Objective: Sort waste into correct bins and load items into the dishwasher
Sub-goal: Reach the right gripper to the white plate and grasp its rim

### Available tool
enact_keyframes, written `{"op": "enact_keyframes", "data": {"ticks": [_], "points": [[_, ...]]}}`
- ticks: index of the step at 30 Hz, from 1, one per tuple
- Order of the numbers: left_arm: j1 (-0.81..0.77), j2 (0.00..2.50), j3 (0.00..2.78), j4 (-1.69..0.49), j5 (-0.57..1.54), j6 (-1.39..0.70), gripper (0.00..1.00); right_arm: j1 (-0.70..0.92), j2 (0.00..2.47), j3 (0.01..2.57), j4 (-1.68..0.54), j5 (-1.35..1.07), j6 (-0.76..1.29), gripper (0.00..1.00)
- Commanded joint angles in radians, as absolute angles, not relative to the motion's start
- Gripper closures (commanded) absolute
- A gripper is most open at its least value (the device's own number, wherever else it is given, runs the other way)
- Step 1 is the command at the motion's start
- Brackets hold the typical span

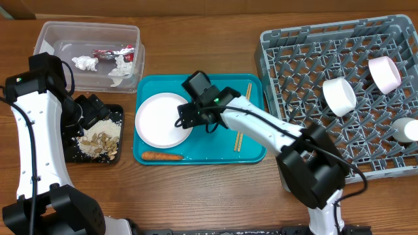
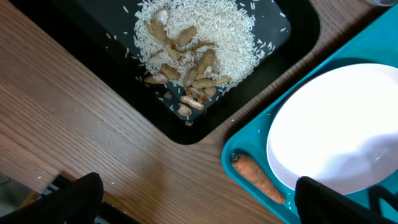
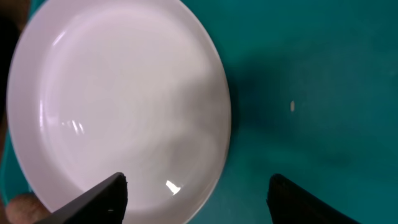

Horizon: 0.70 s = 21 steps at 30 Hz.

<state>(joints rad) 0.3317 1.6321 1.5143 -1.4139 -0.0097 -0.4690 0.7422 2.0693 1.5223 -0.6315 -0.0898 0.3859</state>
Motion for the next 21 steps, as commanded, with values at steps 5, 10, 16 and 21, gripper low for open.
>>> {"op": "enact_keyframes", "data": {"ticks": [5,10,16,21], "points": [[0.333,1.608,1.526,-1.414,0.001,-0.472,0.0,0.772,2.152,1.538,-0.596,-0.027,0.413,0.6],[0.333,1.608,1.526,-1.414,0.001,-0.472,0.0,0.771,2.154,1.538,-0.632,0.128,0.503,0.71],[0.333,1.608,1.526,-1.414,0.001,-0.472,0.0,0.735,2.154,1.538,-0.693,0.228,0.604,0.94],[0.333,1.608,1.526,-1.414,0.001,-0.472,0.0,0.701,2.149,1.539,-0.709,0.233,0.603,0.96]]}}
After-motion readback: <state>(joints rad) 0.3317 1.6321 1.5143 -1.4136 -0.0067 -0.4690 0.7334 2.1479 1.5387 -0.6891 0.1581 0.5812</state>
